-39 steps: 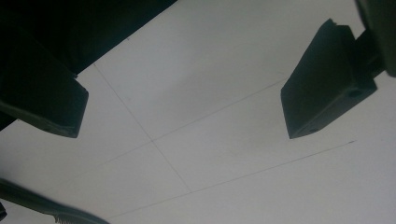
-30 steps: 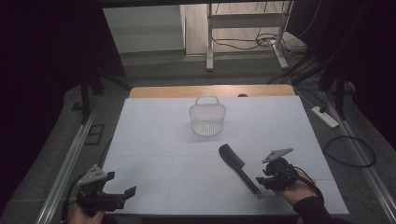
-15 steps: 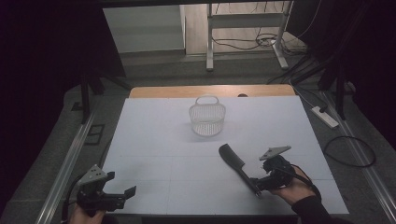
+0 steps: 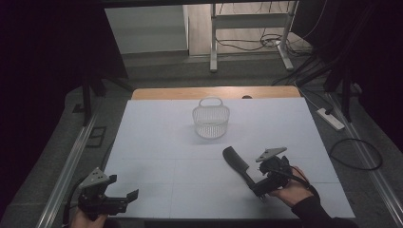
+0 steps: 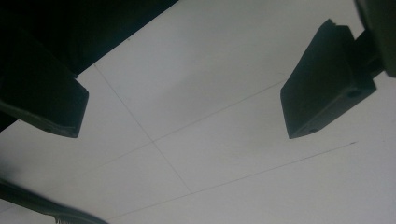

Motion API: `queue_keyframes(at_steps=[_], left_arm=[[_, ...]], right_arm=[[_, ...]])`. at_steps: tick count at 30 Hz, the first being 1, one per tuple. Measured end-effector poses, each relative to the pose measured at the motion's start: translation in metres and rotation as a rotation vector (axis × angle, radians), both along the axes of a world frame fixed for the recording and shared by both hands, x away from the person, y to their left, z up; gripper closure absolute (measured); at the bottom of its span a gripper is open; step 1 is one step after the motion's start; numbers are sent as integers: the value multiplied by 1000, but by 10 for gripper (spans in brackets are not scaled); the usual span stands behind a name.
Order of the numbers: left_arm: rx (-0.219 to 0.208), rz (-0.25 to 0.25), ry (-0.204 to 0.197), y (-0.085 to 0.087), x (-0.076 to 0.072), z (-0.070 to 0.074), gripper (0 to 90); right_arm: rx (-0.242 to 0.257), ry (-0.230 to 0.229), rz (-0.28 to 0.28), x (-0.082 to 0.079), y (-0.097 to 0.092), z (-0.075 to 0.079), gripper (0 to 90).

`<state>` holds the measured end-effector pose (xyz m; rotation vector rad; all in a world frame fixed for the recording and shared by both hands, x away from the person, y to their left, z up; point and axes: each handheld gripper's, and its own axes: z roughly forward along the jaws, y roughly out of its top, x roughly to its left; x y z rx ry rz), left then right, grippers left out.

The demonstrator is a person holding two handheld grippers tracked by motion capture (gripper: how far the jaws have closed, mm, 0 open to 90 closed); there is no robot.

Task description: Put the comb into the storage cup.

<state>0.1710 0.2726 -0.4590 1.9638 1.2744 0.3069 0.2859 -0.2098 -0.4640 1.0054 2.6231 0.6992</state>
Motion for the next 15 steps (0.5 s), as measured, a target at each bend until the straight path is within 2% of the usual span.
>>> queue_keyframes(at_steps=[8, 15], left_arm=[[1, 0, 0, 0, 0, 0, 17], [0, -1, -1, 0, 0, 0, 17]], right_arm=[[-3, 9, 13, 1, 9, 1, 0], [-12, 26, 3, 3, 12, -4, 0]])
